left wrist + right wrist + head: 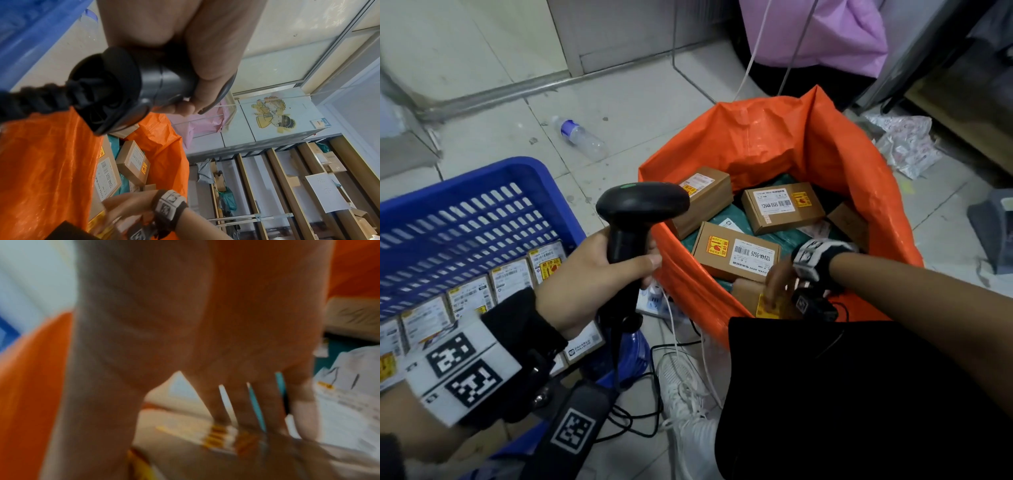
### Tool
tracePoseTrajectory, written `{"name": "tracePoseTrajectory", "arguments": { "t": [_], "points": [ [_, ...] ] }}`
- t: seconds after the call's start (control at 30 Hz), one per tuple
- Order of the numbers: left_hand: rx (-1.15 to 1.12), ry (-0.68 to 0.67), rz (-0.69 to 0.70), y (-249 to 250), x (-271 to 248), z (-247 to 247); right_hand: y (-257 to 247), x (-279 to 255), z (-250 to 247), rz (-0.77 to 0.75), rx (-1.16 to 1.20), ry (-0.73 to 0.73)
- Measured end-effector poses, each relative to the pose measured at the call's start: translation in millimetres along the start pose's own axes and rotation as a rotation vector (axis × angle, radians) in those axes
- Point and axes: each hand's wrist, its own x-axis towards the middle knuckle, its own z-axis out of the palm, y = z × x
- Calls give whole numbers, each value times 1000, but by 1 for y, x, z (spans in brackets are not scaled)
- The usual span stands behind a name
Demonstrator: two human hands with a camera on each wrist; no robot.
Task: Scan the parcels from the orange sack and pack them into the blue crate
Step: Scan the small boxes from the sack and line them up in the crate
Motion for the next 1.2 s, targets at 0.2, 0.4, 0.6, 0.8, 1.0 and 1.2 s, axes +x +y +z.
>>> {"name": "tracePoseTrajectory", "arguments": {
  "t": [0.2,0.4,0.6,0.8,1.0,1.2],
  "points": [
    [7,21,31,15,-23,-13,-3,-53,-47,-100,554,130],
    [-1,49,103,35,-67,-30,-65,-115,-38,-465,984,216],
    [18,145,201,50,-125,-55,-153,-150,1,-745,1157,142],
    [-47,251,190,44,-179,-90,-237,-149,46,-834,965,23],
    [-72,417,126,19,-221,-126,-292,-129,84,-868,808,-120],
    [-63,548,36,-10,-242,-155,-342,-102,115,-823,740,-8]
  ]
}}
